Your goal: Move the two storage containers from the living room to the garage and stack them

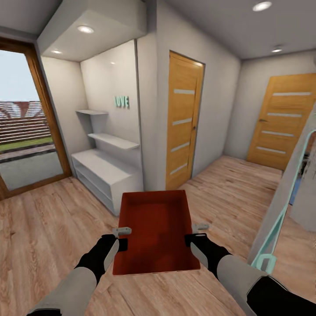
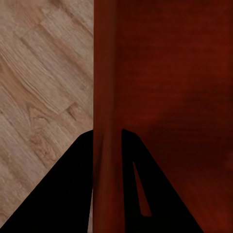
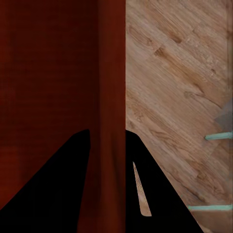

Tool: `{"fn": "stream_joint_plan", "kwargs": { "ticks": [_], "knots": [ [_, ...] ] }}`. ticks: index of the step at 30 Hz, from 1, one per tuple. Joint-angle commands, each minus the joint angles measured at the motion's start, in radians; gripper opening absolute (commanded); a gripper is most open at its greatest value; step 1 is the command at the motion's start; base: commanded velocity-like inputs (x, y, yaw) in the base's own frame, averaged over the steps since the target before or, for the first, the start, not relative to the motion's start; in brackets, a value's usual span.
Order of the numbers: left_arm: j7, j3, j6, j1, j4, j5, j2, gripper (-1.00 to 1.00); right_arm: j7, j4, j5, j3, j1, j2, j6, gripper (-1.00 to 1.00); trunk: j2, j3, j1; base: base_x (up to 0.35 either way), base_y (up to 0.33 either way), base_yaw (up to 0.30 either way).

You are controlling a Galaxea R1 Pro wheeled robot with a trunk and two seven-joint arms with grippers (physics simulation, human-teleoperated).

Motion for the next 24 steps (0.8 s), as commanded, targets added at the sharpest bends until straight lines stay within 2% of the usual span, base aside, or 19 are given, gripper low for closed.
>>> {"fn": "stream_joint_plan", "kwargs": {
  "ticks": [1, 24],
  "knots": [
    [0.014, 0.005, 0.011, 0.000, 0.000, -0.027, 0.003, -1.00, -0.004, -0.019, -0.004, 0.007, -0.002, -0.001, -0.003, -1.00, -0.002, -0.002, 0.001, 0.323, 0.000, -0.245],
    [0.014, 0.005, 0.011, 0.000, 0.001, -0.028, 0.003, -1.00, -0.004, -0.019, -0.004, 0.007, -0.001, 0.000, -0.003, -1.00, -0.002, -0.002, 0.001, 0.323, 0.000, -0.240]
  ]
}}
